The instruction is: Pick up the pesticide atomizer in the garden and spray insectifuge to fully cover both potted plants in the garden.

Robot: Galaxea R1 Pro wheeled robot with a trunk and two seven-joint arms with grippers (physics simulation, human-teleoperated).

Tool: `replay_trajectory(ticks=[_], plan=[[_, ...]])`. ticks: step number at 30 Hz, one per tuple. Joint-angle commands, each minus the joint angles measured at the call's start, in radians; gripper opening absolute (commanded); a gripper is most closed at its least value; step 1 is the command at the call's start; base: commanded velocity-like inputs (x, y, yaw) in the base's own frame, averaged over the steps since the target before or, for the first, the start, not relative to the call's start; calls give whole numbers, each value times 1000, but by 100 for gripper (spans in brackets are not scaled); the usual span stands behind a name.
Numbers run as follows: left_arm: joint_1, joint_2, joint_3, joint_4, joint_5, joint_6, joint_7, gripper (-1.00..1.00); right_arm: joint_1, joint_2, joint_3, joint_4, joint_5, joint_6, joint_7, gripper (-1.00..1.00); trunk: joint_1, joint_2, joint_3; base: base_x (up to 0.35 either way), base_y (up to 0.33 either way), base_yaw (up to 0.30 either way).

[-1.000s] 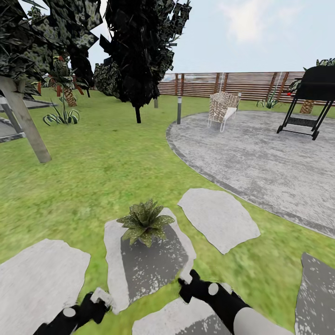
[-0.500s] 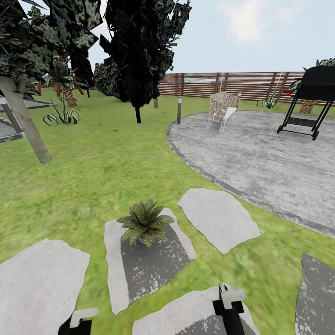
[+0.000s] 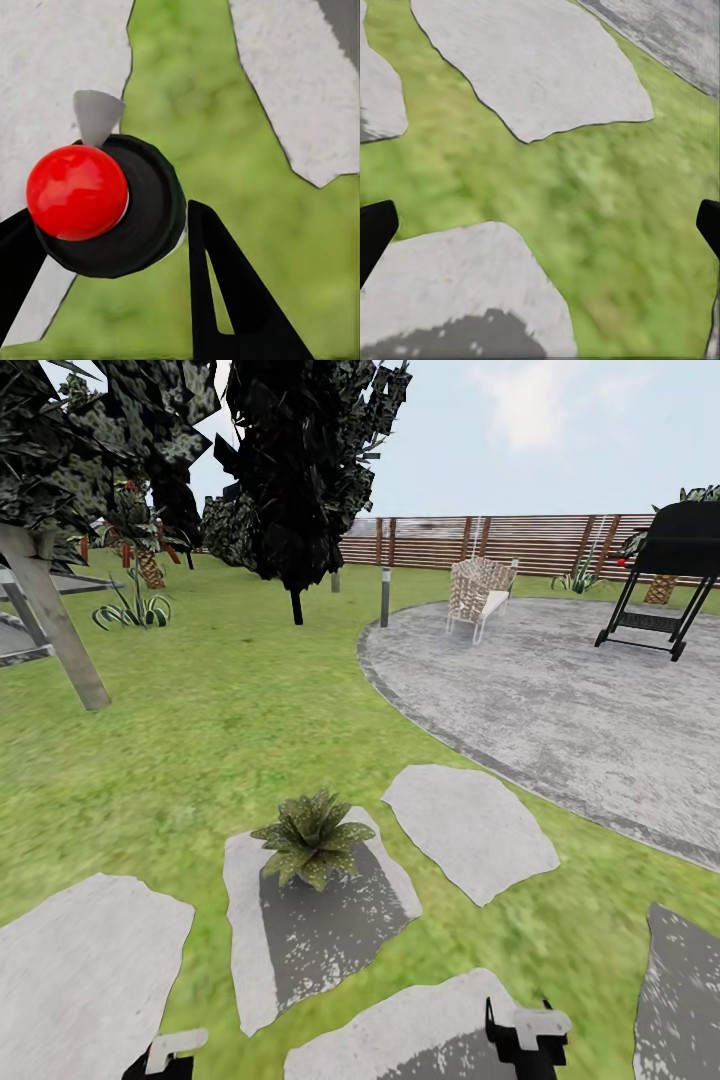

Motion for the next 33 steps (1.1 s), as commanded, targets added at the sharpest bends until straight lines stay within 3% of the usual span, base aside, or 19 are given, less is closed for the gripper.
replay_trajectory(ticks=[1,3,6,7,9,11,23,25,28,33], plan=[[-1,0,7,2,-10,-4,3,-100,0,4,4,1,6,2,-11,100,0,0,-1,0,0,0],[-1,5,10,3,-1,-4,4,-100,0,28,3,2,4,2,-12,100,0,0,-1,0,0,0],[-1,0,6,3,13,-3,-2,-100,0,37,2,2,3,3,-12,100,0,0,-1,0,0,0],[-1,-5,4,3,16,-2,2,-100,0,36,-16,-1,-3,2,-13,100,0,0,-1,0,0,0],[-1,-4,6,3,19,-3,3,-100,0,35,-119,-2,-67,3,-11,100,0,0,-1,0,0,0],[-1,-3,7,3,19,-3,3,-100,0,35,-141,0,-82,3,-10,100,0,0,-1,0,0,0],[1,3,9,5,19,-3,5,-100,0,36,-145,3,-79,3,-7,100,0,0,-4,0,0,220],[1,3,9,5,19,-3,5,-100,0,35,-144,11,-69,3,-7,100,0,0,-4,0,0,270],[1,3,9,5,19,-3,5,-100,0,36,-143,30,-6,3,-7,100,0,0,-6,0,0,271],[1,4,9,6,25,-3,5,-100,0,36,-143,32,4,4,-7,100,0,0,-7,-97,48,271]])
